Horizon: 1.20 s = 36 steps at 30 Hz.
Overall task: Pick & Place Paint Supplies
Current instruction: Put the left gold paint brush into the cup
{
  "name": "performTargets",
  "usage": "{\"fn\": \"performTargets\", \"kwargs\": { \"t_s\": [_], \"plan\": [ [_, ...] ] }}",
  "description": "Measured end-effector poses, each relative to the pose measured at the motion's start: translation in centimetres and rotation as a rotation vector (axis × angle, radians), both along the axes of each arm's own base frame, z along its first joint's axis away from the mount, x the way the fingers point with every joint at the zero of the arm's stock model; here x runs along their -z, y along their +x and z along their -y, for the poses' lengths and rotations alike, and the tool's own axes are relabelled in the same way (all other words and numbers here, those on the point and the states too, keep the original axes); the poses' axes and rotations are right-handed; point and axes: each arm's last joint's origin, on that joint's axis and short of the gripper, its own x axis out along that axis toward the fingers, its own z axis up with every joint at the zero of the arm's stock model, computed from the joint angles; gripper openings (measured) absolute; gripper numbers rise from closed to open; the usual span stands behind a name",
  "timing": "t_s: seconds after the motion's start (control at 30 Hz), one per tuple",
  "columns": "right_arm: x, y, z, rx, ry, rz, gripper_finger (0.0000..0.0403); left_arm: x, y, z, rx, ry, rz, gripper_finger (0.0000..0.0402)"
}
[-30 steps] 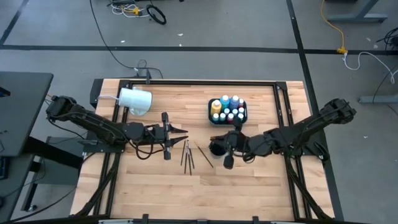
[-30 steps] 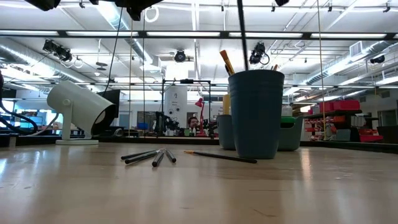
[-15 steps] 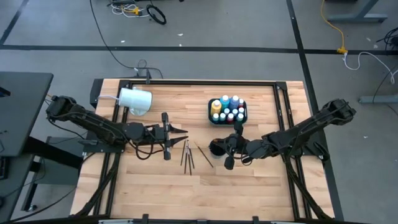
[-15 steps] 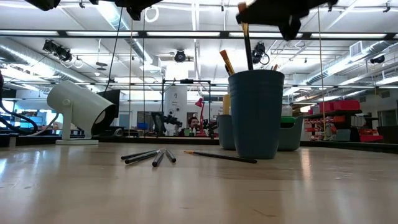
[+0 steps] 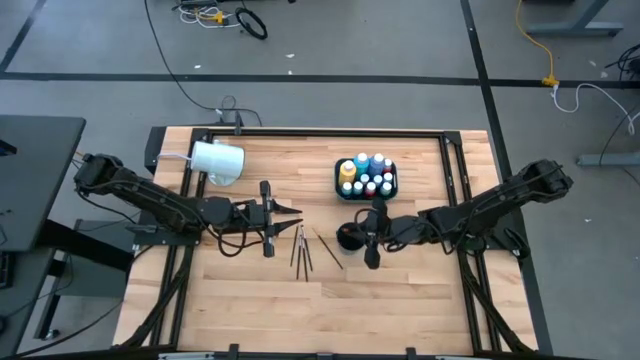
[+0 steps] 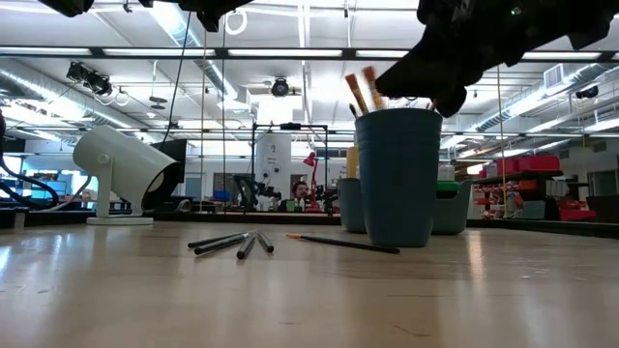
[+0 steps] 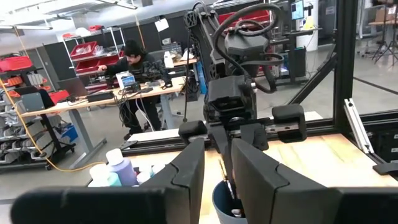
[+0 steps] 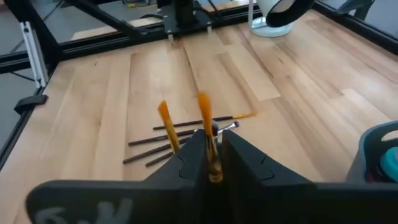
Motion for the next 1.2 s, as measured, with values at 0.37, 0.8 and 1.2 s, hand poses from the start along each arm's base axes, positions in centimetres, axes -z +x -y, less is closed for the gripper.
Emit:
{"fn": "performTargets", "kwargs": {
  "t_s": [0.37, 0.8, 1.2],
  "plan": [
    [-1.0, 0.3, -0.1, -0.028, -0.053, 0.095, 0.0115, 0.0, 0.0, 0.0, 0.0, 0.0, 0.0, 0.0091],
    [-3.2, 0.7, -0.3, -0.046, -0.066, 0.311, 0.0139, 0.0, 0.0, 0.0, 0.016, -0.016, 0.005, 0.009],
    [-4.3, 0.7, -1.1, -0.315, -0.042, 0.429, 0.0139, 0.2, 0.0, 0.1, 0.025, -0.037, -0.009, 0.009]
  ]
}}
